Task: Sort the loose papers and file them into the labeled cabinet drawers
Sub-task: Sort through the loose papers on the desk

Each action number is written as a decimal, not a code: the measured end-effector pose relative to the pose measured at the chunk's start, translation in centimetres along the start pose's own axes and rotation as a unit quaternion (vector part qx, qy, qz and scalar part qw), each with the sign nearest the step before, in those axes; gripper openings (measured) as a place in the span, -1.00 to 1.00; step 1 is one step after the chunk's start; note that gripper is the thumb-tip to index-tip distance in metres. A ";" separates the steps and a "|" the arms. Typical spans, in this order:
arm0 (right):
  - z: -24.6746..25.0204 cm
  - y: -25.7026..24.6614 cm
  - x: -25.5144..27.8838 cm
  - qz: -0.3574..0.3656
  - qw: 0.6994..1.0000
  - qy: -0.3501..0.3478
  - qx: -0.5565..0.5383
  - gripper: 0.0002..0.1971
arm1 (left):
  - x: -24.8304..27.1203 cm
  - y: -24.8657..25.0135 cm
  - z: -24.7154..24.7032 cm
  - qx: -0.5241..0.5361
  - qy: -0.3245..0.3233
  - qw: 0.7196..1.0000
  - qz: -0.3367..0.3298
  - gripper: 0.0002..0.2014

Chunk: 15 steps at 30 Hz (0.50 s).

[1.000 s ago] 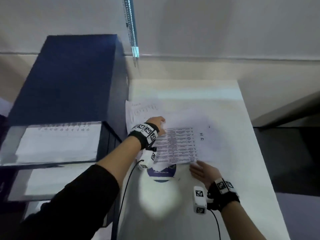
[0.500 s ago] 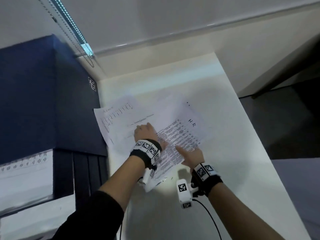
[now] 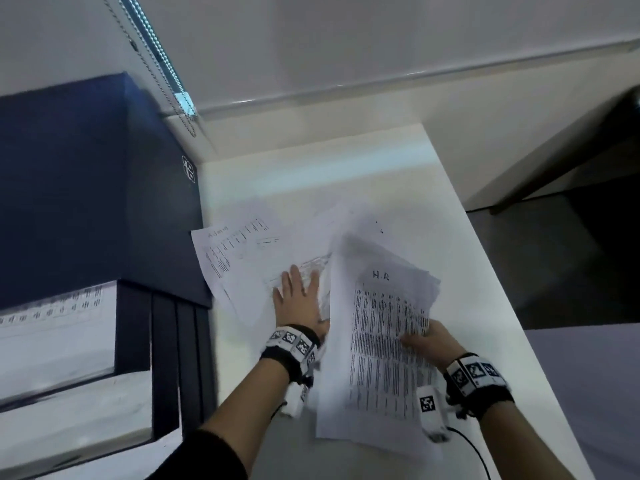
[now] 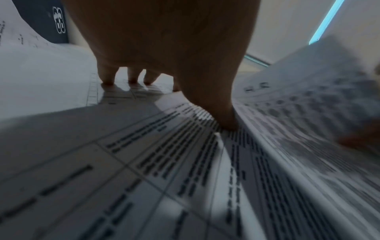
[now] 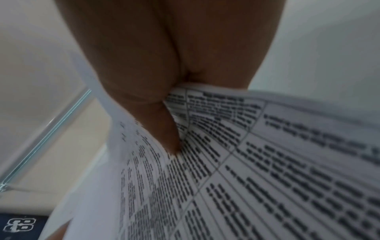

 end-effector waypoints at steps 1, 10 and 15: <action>0.4 -0.1 0.2 0.007 0.999 0.036 -0.011 -0.77 | 1.2 0.5 -0.6 0.002 0.001 1.000 0.013 0.03; 2.3 -0.1 1.9 0.058 0.992 0.093 -0.056 -0.79 | 5.0 -1.5 -0.7 0.182 -0.006 0.979 0.095 -0.35; 0.8 0.1 3.2 0.086 0.996 -0.006 -0.015 -0.88 | 6.7 -3.3 -0.6 0.429 0.031 0.898 0.094 -0.82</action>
Point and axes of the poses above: each hand's wrist, its own x-axis away from the middle knuckle, its own z-axis out of the back of the hand, y = z × x, the point moved 6 cm from there along -x, towards the middle knuckle, and after that the axes turned 10 degrees about -x, right-handed, at the moved point
